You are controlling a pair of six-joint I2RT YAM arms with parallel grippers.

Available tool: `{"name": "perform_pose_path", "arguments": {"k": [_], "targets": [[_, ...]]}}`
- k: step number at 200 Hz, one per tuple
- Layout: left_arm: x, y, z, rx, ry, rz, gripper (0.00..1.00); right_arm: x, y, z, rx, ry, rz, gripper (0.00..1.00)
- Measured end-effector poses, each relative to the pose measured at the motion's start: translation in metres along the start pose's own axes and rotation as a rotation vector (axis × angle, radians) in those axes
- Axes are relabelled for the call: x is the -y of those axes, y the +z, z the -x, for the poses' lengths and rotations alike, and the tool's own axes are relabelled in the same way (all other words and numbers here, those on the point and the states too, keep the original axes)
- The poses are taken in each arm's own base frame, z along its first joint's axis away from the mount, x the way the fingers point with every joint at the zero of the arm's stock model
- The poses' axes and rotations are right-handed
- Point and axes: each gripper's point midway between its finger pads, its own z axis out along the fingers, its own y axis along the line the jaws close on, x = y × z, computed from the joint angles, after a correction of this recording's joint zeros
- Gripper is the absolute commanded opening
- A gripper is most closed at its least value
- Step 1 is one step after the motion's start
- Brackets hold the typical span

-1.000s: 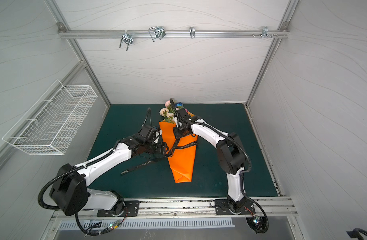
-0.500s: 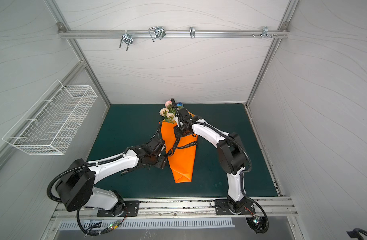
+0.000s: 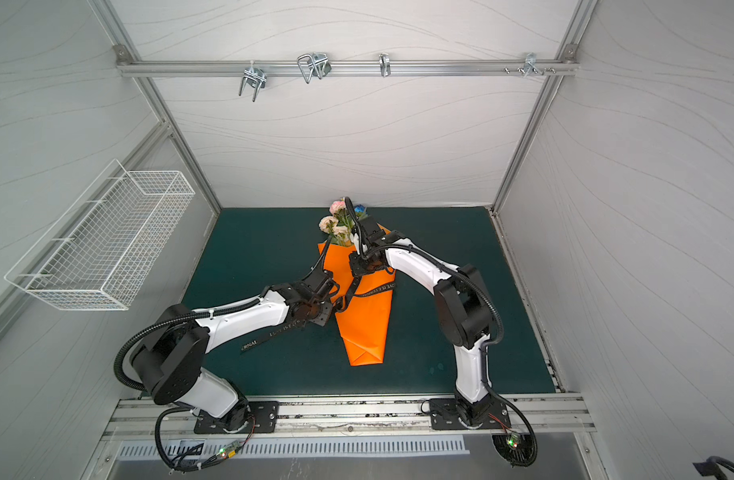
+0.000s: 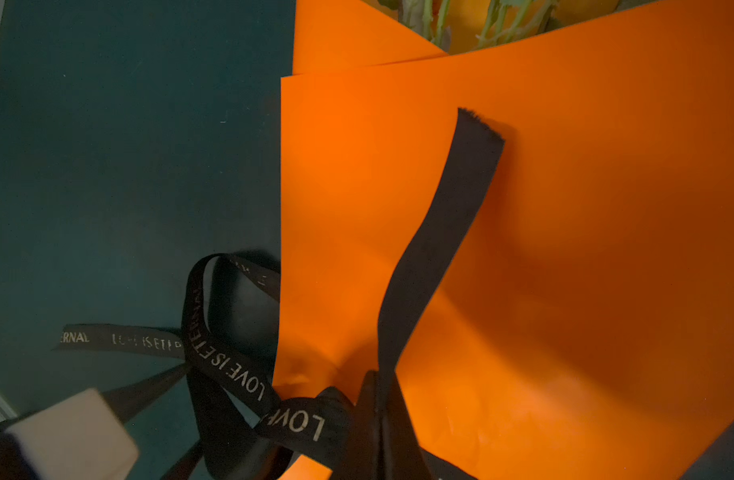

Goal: Tie the bouquet of fake flowers
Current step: 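Draw both grippers apart sideways, pulling the ribbon ends away from the cone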

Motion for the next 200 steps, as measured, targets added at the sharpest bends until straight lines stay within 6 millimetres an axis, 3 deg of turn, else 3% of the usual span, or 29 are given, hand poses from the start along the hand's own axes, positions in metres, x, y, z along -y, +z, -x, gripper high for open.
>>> {"name": "perform_pose_path", "arguments": {"k": [30, 73, 115, 139, 159, 180, 200], "targets": [[0.004, 0.003, 0.000, -0.004, -0.025, -0.020, 0.00, 0.003, -0.001, 0.000, 0.004, 0.006, -0.001, 0.00], [0.001, -0.002, 0.002, 0.011, -0.059, -0.005, 0.00, 0.013, -0.020, 0.001, 0.036, 0.027, -0.018, 0.00], [-0.008, -0.022, 0.016, 0.089, -0.088, 0.018, 0.00, 0.036, -0.085, 0.030, 0.199, 0.058, -0.081, 0.00], [-0.012, -0.022, 0.019, 0.087, -0.088, 0.042, 0.00, 0.067, -0.129, 0.046, 0.315, 0.106, -0.152, 0.00], [-0.013, -0.023, 0.028, 0.097, -0.093, 0.050, 0.00, 0.104, -0.153, 0.044, 0.367, 0.178, -0.217, 0.00], [-0.014, -0.026, 0.034, 0.110, -0.100, 0.051, 0.00, 0.149, -0.164, 0.024, 0.373, 0.286, -0.283, 0.00], [-0.016, -0.025, 0.033, 0.101, -0.106, 0.055, 0.00, 0.178, -0.168, -0.006, 0.357, 0.388, -0.318, 0.00]]}}
